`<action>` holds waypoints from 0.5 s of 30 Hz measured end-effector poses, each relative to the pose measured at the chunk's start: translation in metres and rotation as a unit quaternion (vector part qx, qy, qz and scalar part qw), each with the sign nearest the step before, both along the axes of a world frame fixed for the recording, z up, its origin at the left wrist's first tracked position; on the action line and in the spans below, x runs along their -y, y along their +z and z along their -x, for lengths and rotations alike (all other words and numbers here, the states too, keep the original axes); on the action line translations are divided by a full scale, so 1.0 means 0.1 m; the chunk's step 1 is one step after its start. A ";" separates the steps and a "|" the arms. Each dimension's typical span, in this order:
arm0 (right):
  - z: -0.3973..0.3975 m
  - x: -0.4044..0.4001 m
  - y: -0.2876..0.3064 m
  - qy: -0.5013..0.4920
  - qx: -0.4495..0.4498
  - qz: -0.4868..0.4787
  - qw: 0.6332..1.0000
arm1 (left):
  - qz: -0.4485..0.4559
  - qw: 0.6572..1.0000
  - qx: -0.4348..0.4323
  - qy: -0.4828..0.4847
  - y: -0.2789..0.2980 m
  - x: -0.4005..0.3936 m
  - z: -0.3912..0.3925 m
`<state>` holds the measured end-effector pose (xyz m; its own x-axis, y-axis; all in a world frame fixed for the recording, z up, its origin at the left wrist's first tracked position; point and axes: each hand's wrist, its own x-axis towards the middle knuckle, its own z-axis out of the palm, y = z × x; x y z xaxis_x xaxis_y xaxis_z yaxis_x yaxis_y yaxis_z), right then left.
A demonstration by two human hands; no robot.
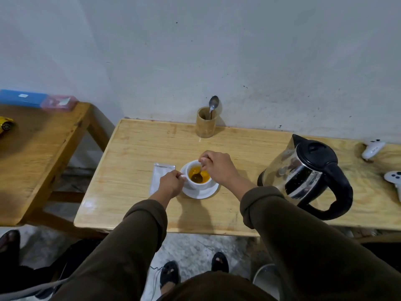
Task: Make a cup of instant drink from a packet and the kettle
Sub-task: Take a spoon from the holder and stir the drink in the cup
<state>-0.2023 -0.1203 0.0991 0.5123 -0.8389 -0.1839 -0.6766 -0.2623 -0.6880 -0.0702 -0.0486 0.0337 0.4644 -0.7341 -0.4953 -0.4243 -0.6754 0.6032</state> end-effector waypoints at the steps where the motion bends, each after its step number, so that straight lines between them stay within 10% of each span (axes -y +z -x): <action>1: 0.00 0.01 0.00 0.001 -0.011 0.008 1.000 | -0.001 1.000 0.000 0.000 0.00 0.00 0.00; 15: -0.03 0.00 0.00 0.001 0.003 -0.004 1.000 | 0.001 1.000 -0.005 0.000 -0.01 0.01 -0.02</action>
<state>-0.1997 -0.1201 0.0986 0.5150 -0.8363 -0.1879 -0.6715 -0.2574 -0.6949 -0.0686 -0.0491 0.0322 0.4595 -0.7351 -0.4984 -0.4183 -0.6742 0.6087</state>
